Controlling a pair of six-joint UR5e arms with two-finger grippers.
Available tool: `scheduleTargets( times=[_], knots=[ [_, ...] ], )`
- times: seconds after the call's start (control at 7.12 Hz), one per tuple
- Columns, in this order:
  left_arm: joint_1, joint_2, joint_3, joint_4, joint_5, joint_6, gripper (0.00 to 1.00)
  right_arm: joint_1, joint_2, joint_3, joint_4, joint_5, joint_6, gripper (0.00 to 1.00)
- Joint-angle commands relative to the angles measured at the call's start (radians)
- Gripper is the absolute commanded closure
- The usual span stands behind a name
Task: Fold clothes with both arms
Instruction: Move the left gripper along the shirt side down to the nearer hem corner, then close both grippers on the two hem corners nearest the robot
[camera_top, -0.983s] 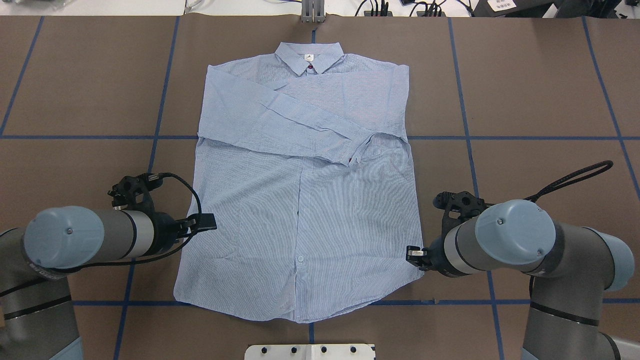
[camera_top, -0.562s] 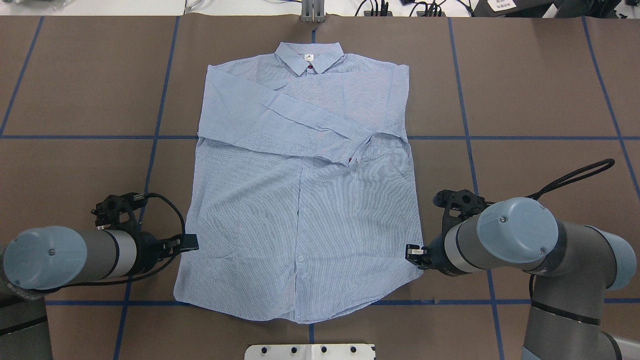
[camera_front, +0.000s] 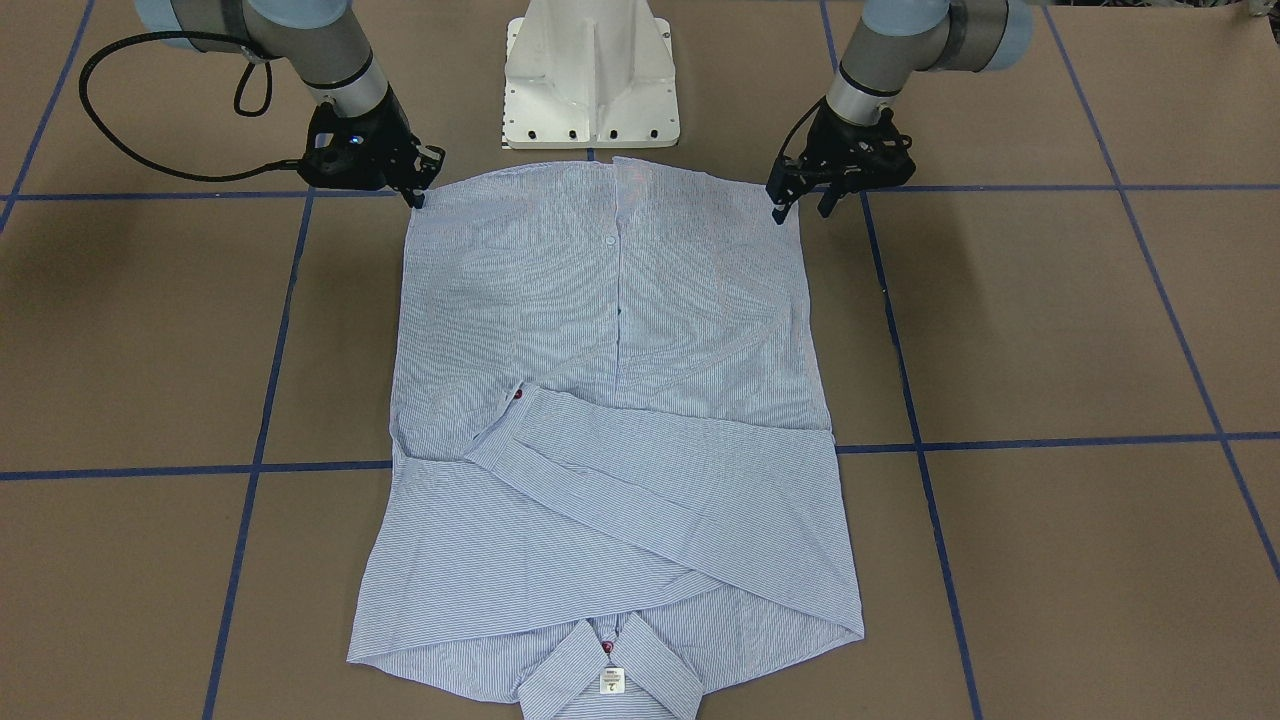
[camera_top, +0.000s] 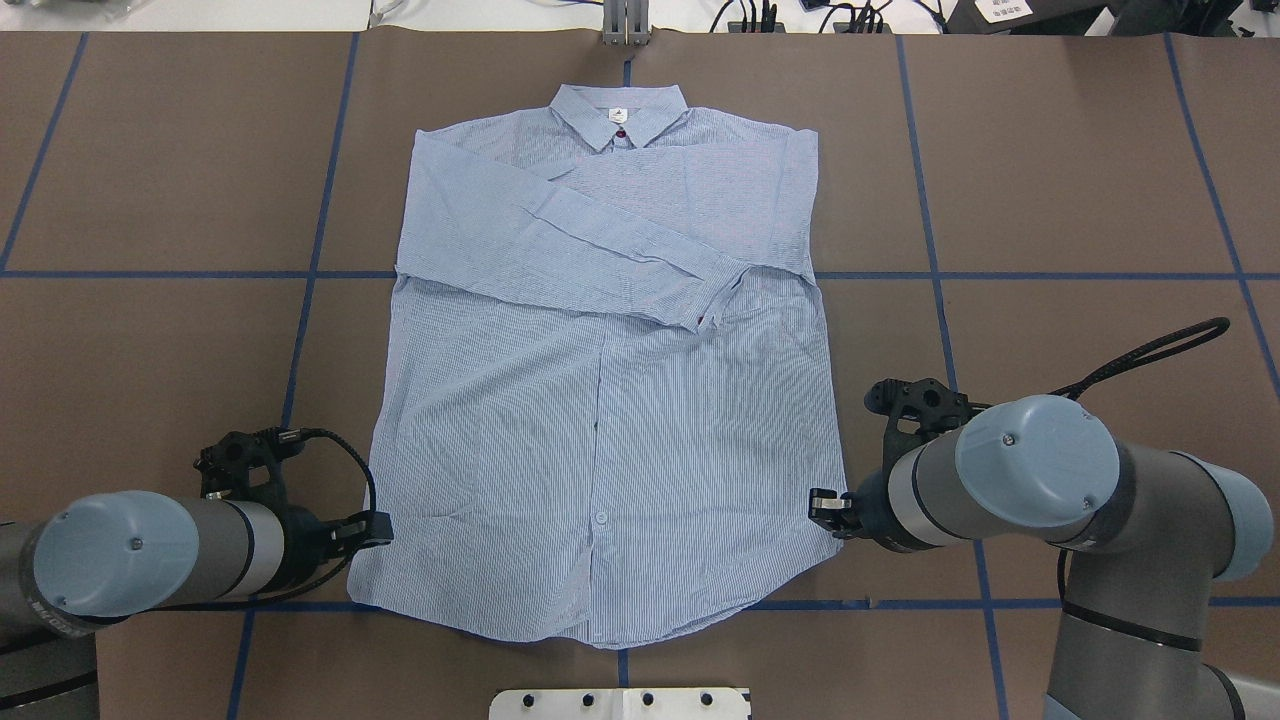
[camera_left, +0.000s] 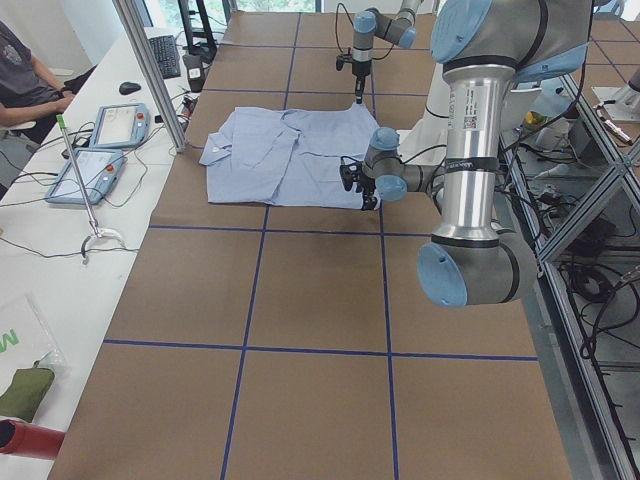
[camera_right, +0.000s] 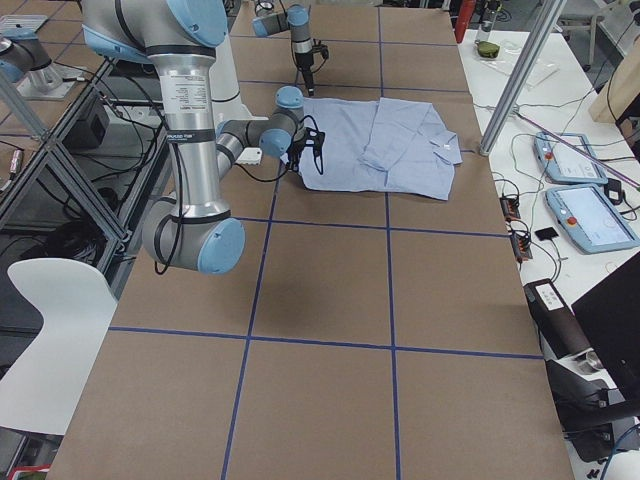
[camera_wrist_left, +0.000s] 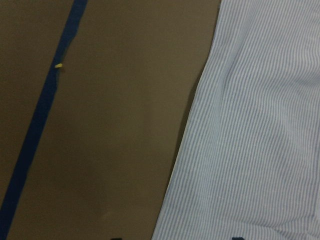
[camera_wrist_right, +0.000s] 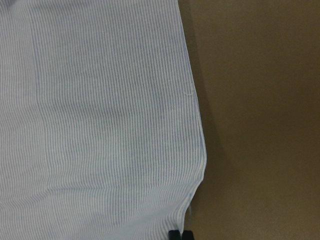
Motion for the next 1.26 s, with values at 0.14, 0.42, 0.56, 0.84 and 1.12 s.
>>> scheduleTargets(
  times=[0.14, 0.42, 0.56, 0.84, 1.12],
  knots=[
    [0.028, -0.009, -0.024, 0.076, 0.000, -0.001, 0.29, 0.003, -0.001, -0.001, 0.000, -0.001, 0.000, 1.00],
    [0.033, -0.030, -0.011, 0.078, 0.000, -0.001, 0.30, 0.011, -0.001, -0.001, -0.001, 0.000, 0.000, 1.00],
    [0.052, -0.032, 0.000, 0.078, 0.000, -0.001, 0.30, 0.015, -0.001, -0.001, -0.001, 0.000, 0.000, 1.00],
    [0.054, -0.024, 0.003, 0.079, 0.000, -0.001, 0.30, 0.017, -0.001, -0.001, 0.000, 0.000, 0.000, 1.00],
    [0.054, -0.030, 0.002, 0.117, 0.000, -0.001, 0.33, 0.017, -0.001, -0.001, 0.000, 0.000, 0.000, 1.00]
  ],
)
